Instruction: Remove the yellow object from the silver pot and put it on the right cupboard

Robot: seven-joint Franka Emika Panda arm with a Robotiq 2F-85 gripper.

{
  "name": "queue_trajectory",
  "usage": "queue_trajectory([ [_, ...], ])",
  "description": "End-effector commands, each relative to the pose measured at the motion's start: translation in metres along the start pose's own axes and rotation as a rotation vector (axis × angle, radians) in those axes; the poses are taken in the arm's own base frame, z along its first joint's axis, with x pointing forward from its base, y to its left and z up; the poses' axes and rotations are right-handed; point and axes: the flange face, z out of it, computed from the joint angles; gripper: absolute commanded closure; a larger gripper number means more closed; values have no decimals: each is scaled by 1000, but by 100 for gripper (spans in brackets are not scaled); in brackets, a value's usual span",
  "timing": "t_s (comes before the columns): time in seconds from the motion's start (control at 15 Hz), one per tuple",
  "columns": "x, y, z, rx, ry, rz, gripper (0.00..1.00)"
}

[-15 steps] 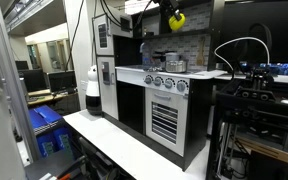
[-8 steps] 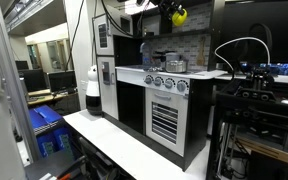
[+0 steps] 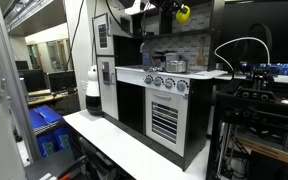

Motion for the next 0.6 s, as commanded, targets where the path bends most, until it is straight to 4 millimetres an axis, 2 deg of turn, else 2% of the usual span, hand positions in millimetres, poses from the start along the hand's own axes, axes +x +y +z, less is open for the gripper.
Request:
queue_trajectory([
  [0.0, 4, 0, 9, -8, -51, 38, 57],
  [0.53, 17, 6, 27, -5, -91, 38, 57],
])
